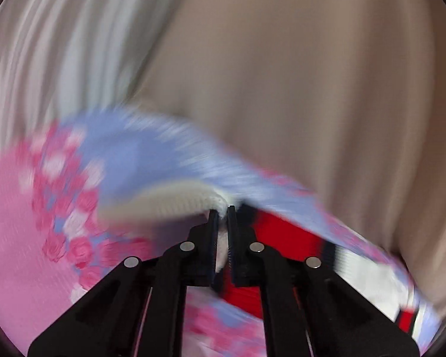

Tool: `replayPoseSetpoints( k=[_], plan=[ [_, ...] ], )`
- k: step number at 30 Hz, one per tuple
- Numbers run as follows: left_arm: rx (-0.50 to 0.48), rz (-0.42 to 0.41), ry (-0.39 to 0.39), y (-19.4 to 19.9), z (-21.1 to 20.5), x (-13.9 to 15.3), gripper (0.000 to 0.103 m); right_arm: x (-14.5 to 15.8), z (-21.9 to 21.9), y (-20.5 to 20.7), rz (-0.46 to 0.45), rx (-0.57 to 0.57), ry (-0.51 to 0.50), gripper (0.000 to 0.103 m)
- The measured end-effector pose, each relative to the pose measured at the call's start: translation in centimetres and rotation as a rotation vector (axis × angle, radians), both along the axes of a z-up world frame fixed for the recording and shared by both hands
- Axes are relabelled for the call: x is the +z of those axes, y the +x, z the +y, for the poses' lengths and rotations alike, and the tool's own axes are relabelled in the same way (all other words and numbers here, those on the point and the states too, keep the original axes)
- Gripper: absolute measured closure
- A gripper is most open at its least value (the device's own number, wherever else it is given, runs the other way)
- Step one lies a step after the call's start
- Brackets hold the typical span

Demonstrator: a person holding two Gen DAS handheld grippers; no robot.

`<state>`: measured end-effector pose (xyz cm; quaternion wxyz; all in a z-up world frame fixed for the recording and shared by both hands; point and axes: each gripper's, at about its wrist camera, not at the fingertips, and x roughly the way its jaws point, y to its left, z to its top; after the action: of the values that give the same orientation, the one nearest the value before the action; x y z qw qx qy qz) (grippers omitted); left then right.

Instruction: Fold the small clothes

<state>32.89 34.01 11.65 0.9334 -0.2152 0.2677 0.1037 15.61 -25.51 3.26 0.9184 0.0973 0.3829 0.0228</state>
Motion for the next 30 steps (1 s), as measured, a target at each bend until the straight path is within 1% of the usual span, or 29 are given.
replayPoseSetpoints(
  k=[1,3,4,6,7,8,9,10,11,12,13,14,15,16,17,18,20,21,22,23,24,25,26,27,28,30],
  plan=[
    [-0.076,-0.043,0.032,-0.8,-3.1,2.0,0.099,0.0,0.0,0.0,-0.001,0.001,0.001,0.041],
    [-0.201,-0.101,0.089,-2.2,-9.2,4.8,0.099,0.1,0.0,-0.1,-0.004,0.002,0.001,0.041],
    [-0.282,-0.129,0.128,-3.0,-13.3,6.0,0.099,0.1,0.0,-0.2,-0.007,0.003,0.002,0.041],
    [-0.405,-0.147,0.158,-4.0,-20.1,6.7,0.098,0.1,-0.1,-0.3,-0.011,0.005,0.008,0.04],
    [-0.491,-0.136,0.151,-4.3,-24.2,6.2,0.098,0.2,-0.3,-0.3,-0.013,0.007,0.016,0.04],
    [-0.558,-0.112,0.135,-4.5,-27.6,5.3,0.098,0.2,-0.4,-0.4,-0.015,0.008,0.024,0.039],
    [-0.611,-0.087,0.127,-4.6,-30.4,4.2,0.095,0.2,-0.5,-0.4,-0.016,0.008,0.032,0.039],
    [-0.663,-0.048,0.13,-4.8,-34.0,2.3,0.095,0.2,-0.8,-0.5,-0.017,0.008,0.046,0.039],
    [-0.697,-0.014,0.134,-4.9,-36.4,0.4,0.095,0.2,-1.0,-0.5,-0.016,0.008,0.058,0.039],
    [-0.749,0.034,0.144,-5.1,-39.2,-2.1,0.095,0.2,-1.2,-0.5,-0.015,0.008,0.073,0.039],
    [-0.778,0.079,0.158,-5.3,-41.1,-4.2,0.095,0.1,-1.5,-0.6,-0.014,0.009,0.093,0.039],
    [-0.792,0.108,0.165,-5.6,-42.1,-5.7,0.094,0.1,-1.8,-0.6,-0.013,0.01,0.111,0.039],
    [-0.799,0.148,0.166,-5.6,-42.2,-7.8,0.091,0.0,-2.1,-0.7,-0.012,0.01,0.129,0.038],
    [-0.79,0.168,0.152,-5.6,-42.0,-9.0,0.087,0.0,-2.5,-0.7,-0.011,0.012,0.154,0.038],
    [-0.778,0.174,0.131,-5.8,-41.4,-9.6,0.084,-0.1,-2.8,-0.7,-0.012,0.014,0.176,0.038],
    [-0.762,0.171,0.106,-6.0,-40.4,-9.7,0.077,-0.1,-3.2,-0.8,-0.01,0.02,0.203,0.038],
    [-0.699,0.136,0.056,-6.5,-37.2,-9.4,0.068,-0.2,-3.6,-0.9,-0.013,0.025,0.24,0.037],
    [-0.66,0.119,0.046,-6.2,-35.5,-9.3,0.059,-0.2,-3.7,-0.9,-0.016,0.029,0.249,0.037],
    [-0.604,0.091,0.037,-7.0,-33.5,-8.8,0.056,-0.1,-3.7,-1.0,-0.021,0.034,0.252,0.037],
    [-0.562,0.074,0.03,-7.0,-31.9,-8.4,0.054,0.0,-3.5,-1.1,-0.027,0.038,0.247,0.037],
    [-0.506,0.06,0.022,-6.7,-30.2,-7.8,0.048,0.1,-3.3,-1.1,-0.028,0.042,0.235,0.037],
    [-0.466,0.056,0.006,-6.4,-28.8,-7.5,0.044,0.5,-3.0,-1.0,-0.027,0.038,0.208,0.037],
    [-0.412,0.053,-0.037,-5.8,-27.1,-7.3,0.044,0.8,-2.7,-0.7,-0.03,0.04,0.19,0.037],
    [-0.386,0.054,-0.07,-5.5,-26.0,-7.4,0.044,1.5,-2.5,-0.3,-0.037,0.049,0.187,0.037],
    [-0.359,0.064,-0.12,-4.9,-24.2,-7.5,0.044,2.1,-2.5,0.2,-0.044,0.049,0.194,0.037],
    [-0.329,0.091,-0.178,-4.1,-22.8,-8.1,0.044,3.2,-2.5,1.9,-0.043,0.057,0.206,0.037]
  ],
)
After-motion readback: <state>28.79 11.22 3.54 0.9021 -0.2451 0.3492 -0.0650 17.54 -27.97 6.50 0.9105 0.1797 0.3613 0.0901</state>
